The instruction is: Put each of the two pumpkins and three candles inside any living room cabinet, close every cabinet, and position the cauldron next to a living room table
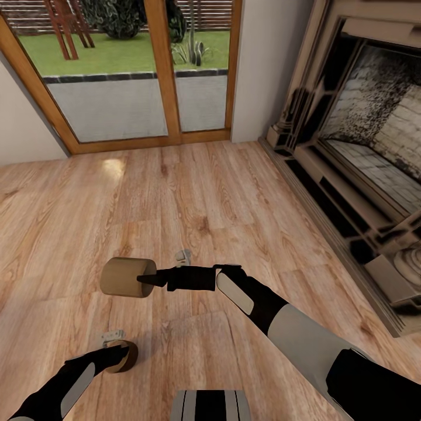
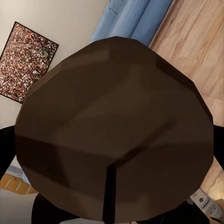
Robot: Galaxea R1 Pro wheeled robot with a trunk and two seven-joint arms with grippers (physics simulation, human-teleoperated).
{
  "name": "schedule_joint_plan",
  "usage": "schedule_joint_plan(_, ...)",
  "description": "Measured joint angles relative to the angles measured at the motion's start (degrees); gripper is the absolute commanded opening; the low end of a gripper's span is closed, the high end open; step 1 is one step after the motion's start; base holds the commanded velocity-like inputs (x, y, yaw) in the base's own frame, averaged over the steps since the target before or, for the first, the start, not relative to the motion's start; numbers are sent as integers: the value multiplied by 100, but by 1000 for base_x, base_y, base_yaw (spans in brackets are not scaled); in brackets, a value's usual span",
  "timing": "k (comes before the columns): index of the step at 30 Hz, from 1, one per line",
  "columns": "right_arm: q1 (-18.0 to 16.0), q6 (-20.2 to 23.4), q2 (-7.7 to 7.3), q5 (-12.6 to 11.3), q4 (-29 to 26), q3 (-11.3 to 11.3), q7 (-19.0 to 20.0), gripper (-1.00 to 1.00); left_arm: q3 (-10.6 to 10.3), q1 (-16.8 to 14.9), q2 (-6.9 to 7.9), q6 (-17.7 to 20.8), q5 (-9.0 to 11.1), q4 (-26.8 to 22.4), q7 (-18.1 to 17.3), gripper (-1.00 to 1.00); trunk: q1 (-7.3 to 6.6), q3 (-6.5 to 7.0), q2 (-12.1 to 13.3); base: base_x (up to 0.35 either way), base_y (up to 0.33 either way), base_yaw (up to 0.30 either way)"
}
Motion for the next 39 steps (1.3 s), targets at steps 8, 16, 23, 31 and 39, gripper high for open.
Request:
schedule_joint_plan(8, 0, 0, 0, 0, -2, 0, 0, -100, 8, 0, 0, 0, -11, 1, 7, 100, 0, 0, 0, 0, 0, 0)
schedule_joint_plan(16, -2, 0, 7, 0, -4, 0, 0, -100, 7, 1, -1, 0, -1, 0, 0, 100, 0, 0, 0, 0, 0, 0)
schedule_joint_plan(23, 0, 0, 9, 1, -5, 0, 0, -100, 1, 0, -1, 0, 0, -1, 2, 100, 8, -66, -4, 0, 0, 0)
schedule_joint_plan(31, -2, 0, 14, 1, -3, 0, 0, -100, 8, 0, -1, 0, -4, -1, 1, 100, 8, -67, -4, 0, 0, 0)
schedule_joint_plan(39, -2, 0, 17, 9, 0, 0, 0, -100, -179, 0, -1, 0, -8, -6, 0, 100, 8, -67, -4, 0, 0, 0)
